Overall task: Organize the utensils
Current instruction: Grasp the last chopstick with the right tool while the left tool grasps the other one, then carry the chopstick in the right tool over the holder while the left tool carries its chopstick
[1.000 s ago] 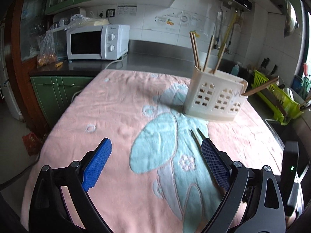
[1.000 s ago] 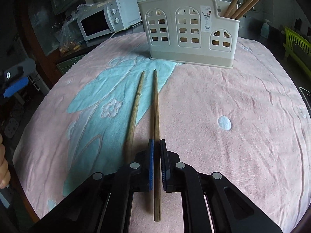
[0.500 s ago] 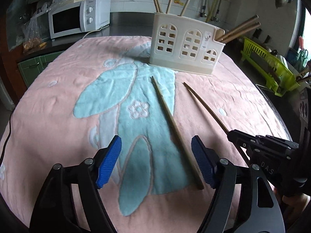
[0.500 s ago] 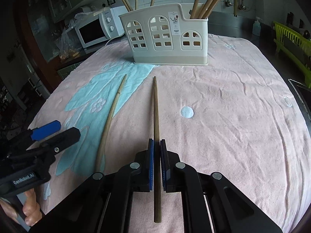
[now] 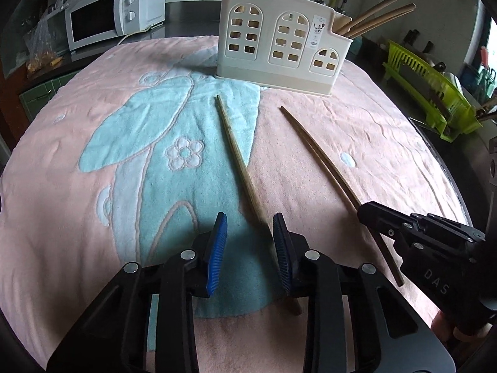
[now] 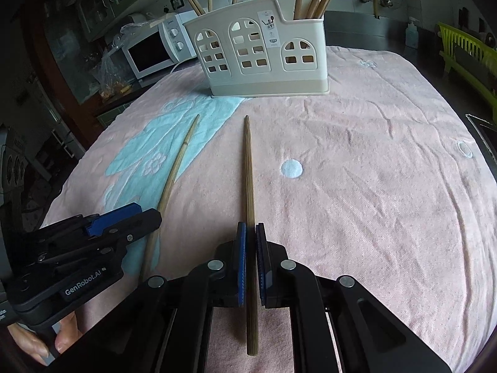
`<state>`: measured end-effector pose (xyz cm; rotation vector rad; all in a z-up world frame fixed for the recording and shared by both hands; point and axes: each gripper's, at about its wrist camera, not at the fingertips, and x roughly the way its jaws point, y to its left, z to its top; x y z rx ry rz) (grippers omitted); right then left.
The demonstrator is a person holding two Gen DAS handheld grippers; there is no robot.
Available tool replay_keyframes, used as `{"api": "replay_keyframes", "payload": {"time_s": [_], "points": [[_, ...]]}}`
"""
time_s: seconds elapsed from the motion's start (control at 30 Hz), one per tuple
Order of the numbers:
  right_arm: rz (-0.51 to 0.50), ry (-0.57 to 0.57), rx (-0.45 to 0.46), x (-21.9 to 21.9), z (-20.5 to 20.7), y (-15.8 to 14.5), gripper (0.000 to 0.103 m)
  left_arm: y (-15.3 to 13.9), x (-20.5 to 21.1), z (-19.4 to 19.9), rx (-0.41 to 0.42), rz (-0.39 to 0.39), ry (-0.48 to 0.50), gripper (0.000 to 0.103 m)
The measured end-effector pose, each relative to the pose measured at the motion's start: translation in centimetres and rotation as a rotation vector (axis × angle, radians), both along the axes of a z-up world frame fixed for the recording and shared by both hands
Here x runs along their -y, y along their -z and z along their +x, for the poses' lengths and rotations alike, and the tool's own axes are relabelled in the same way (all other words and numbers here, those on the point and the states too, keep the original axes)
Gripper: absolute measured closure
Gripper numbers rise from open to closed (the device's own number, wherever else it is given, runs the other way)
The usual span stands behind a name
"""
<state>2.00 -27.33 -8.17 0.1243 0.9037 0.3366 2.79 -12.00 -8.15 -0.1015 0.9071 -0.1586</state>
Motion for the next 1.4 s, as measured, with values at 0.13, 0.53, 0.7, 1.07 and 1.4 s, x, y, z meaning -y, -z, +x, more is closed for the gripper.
{"api": "replay_keyframes", "payload": {"time_s": [0.13,0.53,0.7,1.07,1.4], "points": [[0.000,-0.003,-0.007,0.0,0.1,0.3,0.097,0.2,0.7,0.3,-0.001,0.013,0.013,0.083],[-0.014,-0.004,-0.006,-0.2,-0.4,0.2,0.094,0.3,-0.6,0.7,-0.020,0.034,0.027,0.095],[-0.024,0.000,-0.003,-0.3,-0.8,0.4,0.093,0.5,-1.4,0.8,-0.038,0.012,0.037,0.094],[-0.056,0.010,0.022,-0.8,-1.2,-0.2,0.097,0.2,-1.7,0.9,-0.037,0.003,0.077,0.095],[-0.071,0.022,0.196,-1.3,-3.0,-6.6,0.097,-4.1,-4.2,0.0,0.124,-0.033,0.104,0.097]]}}
